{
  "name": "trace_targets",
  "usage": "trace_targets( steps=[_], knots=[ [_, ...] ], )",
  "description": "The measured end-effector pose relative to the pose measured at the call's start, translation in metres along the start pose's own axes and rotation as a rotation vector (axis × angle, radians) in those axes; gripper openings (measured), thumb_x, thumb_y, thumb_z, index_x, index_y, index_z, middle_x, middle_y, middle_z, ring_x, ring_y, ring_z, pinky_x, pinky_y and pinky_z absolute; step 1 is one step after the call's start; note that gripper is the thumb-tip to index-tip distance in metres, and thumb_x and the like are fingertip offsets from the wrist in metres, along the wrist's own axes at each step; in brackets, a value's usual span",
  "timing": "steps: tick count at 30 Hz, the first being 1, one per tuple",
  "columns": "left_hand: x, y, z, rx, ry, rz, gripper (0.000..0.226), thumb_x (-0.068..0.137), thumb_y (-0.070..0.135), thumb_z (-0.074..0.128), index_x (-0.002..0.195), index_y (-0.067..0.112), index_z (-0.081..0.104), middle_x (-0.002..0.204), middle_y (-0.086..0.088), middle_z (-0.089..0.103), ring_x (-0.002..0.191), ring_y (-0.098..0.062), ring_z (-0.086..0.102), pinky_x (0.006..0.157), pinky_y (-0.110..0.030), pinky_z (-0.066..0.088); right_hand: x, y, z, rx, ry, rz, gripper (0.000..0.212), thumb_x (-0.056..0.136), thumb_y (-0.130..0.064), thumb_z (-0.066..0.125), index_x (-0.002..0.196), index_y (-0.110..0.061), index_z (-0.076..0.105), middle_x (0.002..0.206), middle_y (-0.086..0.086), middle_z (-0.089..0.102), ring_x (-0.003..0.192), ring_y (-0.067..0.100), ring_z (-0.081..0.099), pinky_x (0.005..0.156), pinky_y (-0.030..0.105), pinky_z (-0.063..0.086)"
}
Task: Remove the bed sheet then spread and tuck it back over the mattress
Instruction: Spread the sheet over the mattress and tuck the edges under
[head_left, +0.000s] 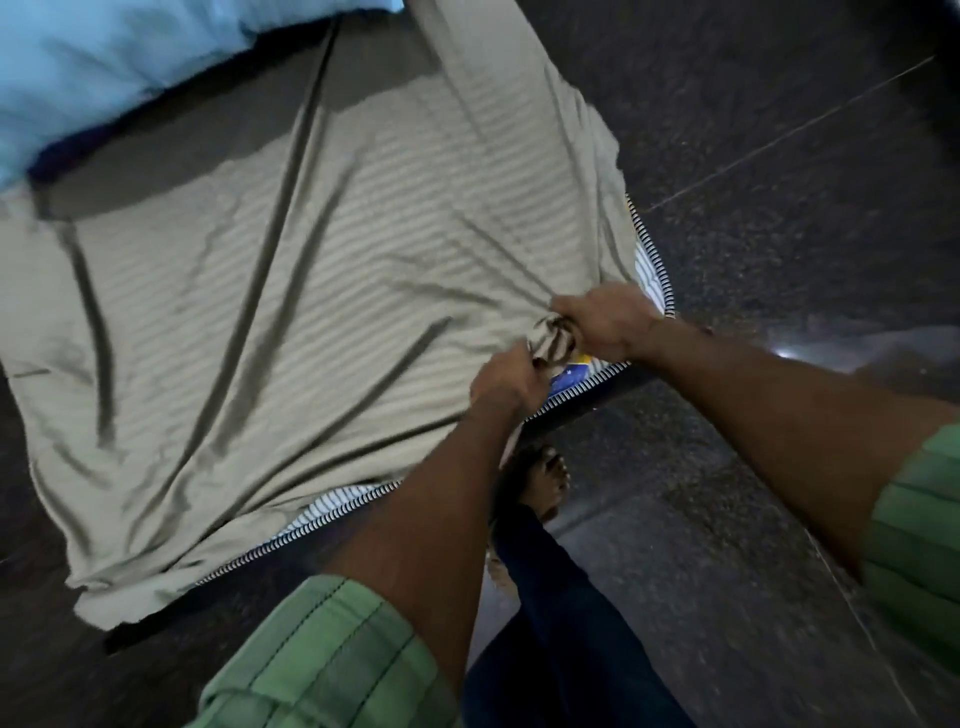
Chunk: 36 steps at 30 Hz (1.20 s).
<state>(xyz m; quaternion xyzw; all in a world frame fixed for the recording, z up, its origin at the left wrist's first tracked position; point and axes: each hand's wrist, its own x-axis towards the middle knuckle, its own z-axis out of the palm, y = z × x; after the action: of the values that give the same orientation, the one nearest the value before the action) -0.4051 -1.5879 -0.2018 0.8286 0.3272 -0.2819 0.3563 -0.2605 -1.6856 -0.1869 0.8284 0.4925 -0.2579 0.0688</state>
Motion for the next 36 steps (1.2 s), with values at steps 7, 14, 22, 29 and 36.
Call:
trace_targets(
  steps=[7, 14, 22, 29, 36],
  knots=[
    [-0.038, 0.027, 0.067, -0.225, -0.012, 0.002, 0.042, 0.105, 0.043, 0.046, 0.121, 0.006, 0.058, 0.121, -0.023, 0.065, 0.115, -0.042, 0.059, 0.089, -0.041, 0.045, -0.043, 0.033, -0.004, -0.130, -0.295, 0.082, 0.028, 0.097, -0.044, 0.044, 0.114, -0.032, 0.062, 0.129, 0.009, 0.067, 0.123, 0.028, 0.060, 0.107, 0.044, 0.035],
    [-0.053, 0.075, 0.111, -0.491, 0.028, -0.043, 0.051, 0.102, 0.054, 0.049, 0.116, 0.007, 0.061, 0.115, -0.019, 0.068, 0.109, -0.038, 0.063, 0.086, -0.040, 0.048, -0.078, 0.066, 0.010, -0.413, -0.180, 0.229, 0.035, 0.093, -0.048, 0.047, 0.119, -0.031, 0.063, 0.129, 0.006, 0.064, 0.128, 0.031, 0.047, 0.111, 0.047, 0.023],
    [-0.052, 0.083, 0.123, -0.067, 0.312, 0.027, 0.053, 0.086, 0.026, 0.069, 0.133, 0.017, 0.045, 0.123, -0.011, 0.063, 0.112, -0.034, 0.063, 0.089, -0.044, 0.050, -0.109, 0.094, 0.060, -0.115, 0.146, -0.123, 0.069, 0.064, -0.054, 0.060, 0.122, -0.019, 0.052, 0.121, 0.009, 0.051, 0.115, 0.033, 0.050, 0.099, 0.049, 0.038],
    [-0.032, 0.090, 0.104, 0.014, 0.327, 0.028, 0.035, 0.093, 0.032, 0.060, 0.125, 0.018, 0.058, 0.126, -0.011, 0.057, 0.112, -0.034, 0.058, 0.093, -0.045, 0.047, -0.094, 0.084, 0.069, -0.040, 0.170, -0.123, 0.032, 0.081, -0.026, 0.074, 0.111, -0.019, 0.065, 0.108, 0.013, 0.064, 0.105, 0.037, 0.057, 0.084, 0.045, 0.043],
    [-0.027, 0.128, 0.132, -0.097, 0.051, -0.069, 0.045, 0.095, 0.047, 0.049, 0.130, 0.020, 0.057, 0.128, -0.017, 0.065, 0.118, -0.040, 0.061, 0.095, -0.045, 0.050, -0.093, 0.122, 0.047, 0.052, -0.371, -0.085, 0.031, 0.081, -0.028, 0.067, 0.112, -0.032, 0.065, 0.114, 0.007, 0.071, 0.108, 0.032, 0.066, 0.085, 0.037, 0.052]
  ],
)
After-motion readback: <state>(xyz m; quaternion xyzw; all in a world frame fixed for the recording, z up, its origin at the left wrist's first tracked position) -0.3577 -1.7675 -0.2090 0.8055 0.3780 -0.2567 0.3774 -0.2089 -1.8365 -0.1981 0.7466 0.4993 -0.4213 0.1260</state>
